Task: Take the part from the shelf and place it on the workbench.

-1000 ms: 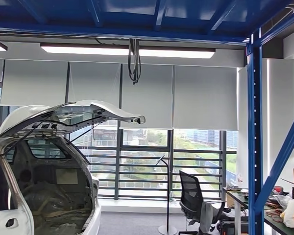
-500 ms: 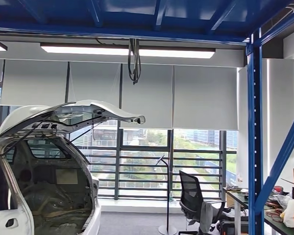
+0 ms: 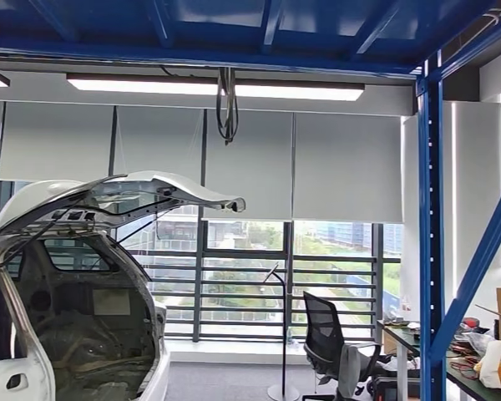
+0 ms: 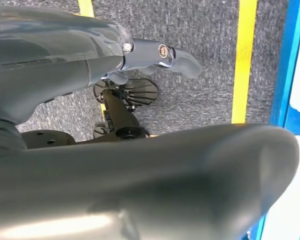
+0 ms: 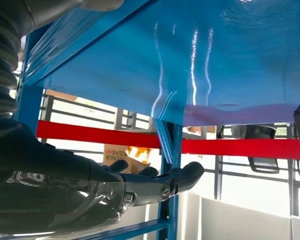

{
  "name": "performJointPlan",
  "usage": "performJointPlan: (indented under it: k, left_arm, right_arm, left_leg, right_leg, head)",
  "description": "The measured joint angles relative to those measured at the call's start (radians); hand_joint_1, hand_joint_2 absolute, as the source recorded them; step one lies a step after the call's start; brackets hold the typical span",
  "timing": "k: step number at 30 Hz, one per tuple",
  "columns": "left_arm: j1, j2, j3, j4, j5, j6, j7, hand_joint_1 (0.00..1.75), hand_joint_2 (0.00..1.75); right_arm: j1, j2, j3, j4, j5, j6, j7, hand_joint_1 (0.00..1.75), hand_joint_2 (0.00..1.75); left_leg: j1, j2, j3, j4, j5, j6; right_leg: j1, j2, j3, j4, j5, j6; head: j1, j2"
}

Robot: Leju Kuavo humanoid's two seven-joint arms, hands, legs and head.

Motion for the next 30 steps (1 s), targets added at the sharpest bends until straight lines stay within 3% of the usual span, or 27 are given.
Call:
performJointPlan:
  k: [4, 10, 26, 30]
  left_arm:
    - [-0.004, 0.0, -0.005, 0.0, -0.003, -0.001, 0.005, 0.0, 0.0]
    - [-0.004, -0.002, -0.005, 0.0, -0.01, -0.006, 0.007, 0.0, 0.0]
    - [-0.007, -0.002, -0.005, 0.0, -0.015, -0.009, 0.009, 0.0, 0.0]
    - [-0.012, -0.005, -0.01, 0.0, -0.029, -0.01, 0.021, 0.0, 0.0]
  right_arm:
    - [-0.013, 0.0, 0.004, 0.022, -0.046, 0.002, -0.027, 0.0, 0.0]
    - [-0.033, -0.001, 0.008, 0.053, -0.12, 0.021, -0.07, 0.0, 0.0]
    - [-0.043, -0.005, 0.017, 0.062, -0.081, 0.021, -0.038, 0.0, 0.0]
    - [-0.085, -0.003, 0.043, 0.074, -0.048, 0.017, -0.023, 0.0, 0.0]
  left_leg:
    - [0.0, 0.003, 0.002, 0.0, 0.0, 0.0]
    - [0.0, 0.004, 0.003, 0.0, 0.001, -0.001]
    - [0.0, 0.006, 0.002, 0.0, 0.001, -0.001]
    - [0.0, 0.006, 0.002, 0.0, 0.001, -0.001]
  right_leg:
    - [0.0, 0.002, 0.001, 0.0, 0.001, -0.001]
    - [0.0, 0.003, 0.0, 0.001, 0.002, 0.0]
    - [0.0, 0.006, -0.002, 0.002, 0.002, -0.001]
    - [0.0, 0.005, -0.002, 0.003, 0.002, -0.001]
  head:
    - [0.0, 0.0]
    - [0.0, 0.0]
    - [0.0, 0.0]
    - [0.0, 0.0]
